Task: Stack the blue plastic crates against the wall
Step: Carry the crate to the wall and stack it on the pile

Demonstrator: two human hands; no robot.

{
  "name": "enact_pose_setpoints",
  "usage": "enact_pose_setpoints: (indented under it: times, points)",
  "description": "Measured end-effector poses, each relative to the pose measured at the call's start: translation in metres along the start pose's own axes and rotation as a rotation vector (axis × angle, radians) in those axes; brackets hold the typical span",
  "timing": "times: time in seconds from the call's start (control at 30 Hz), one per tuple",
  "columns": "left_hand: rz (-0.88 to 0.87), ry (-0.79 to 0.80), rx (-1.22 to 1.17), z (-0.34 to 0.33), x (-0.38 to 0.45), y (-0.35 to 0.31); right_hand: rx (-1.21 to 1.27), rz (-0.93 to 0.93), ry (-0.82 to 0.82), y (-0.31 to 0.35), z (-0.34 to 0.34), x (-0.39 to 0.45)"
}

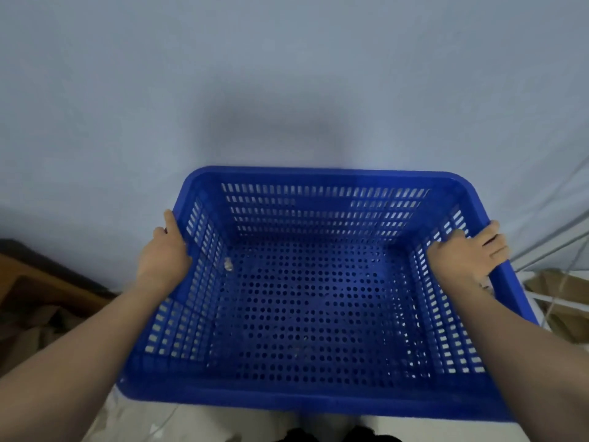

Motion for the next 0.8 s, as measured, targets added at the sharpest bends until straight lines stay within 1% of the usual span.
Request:
enact_pose_setpoints:
  times: [0.07, 0.1, 0.23, 0.4, 0.53, 0.67, 0.73, 0.8]
  points:
    - [-0.020, 0.000, -0.010, -0.003, -0.004, 0.003, -0.071, 0.078, 0.031, -0.005, -0.011, -0.007]
    - [-0.018, -0.002, -0.006, -0.003, -0.001, 0.004, -0.085, 0.088, 0.040, -0.004, -0.011, -0.007]
    - [0.003, -0.018, -0.019, -0.002, 0.003, 0.001, 0.009, -0.057, 0.069, 0.004, 0.001, 0.003]
    - [-0.009, -0.005, -0.036, 0.001, 0.011, 0.005, 0.067, -0.072, 0.079, 0.007, -0.002, 0.001]
    - [-0.017, -0.001, -0.018, 0.004, 0.016, 0.005, 0.176, -0.153, 0.088, 0.011, 0.004, -0.005]
    - [-0.032, 0.001, -0.023, 0.002, 0.012, 0.005, 0.208, -0.107, 0.078, 0.008, 0.000, -0.003]
    - [-0.023, 0.004, -0.037, 0.004, 0.016, 0.003, 0.269, -0.126, 0.097, 0.012, 0.008, 0.007]
    - [-0.009, 0.006, -0.069, 0.004, 0.017, 0.004, 0.289, -0.099, 0.117, 0.017, 0.014, 0.014]
Point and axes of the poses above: each hand's wrist, its own x-axis towards the middle knuckle, its own z-axis out of the back of the hand, y = z × x, the point moved 7 cm from there along x, towards the middle knuckle
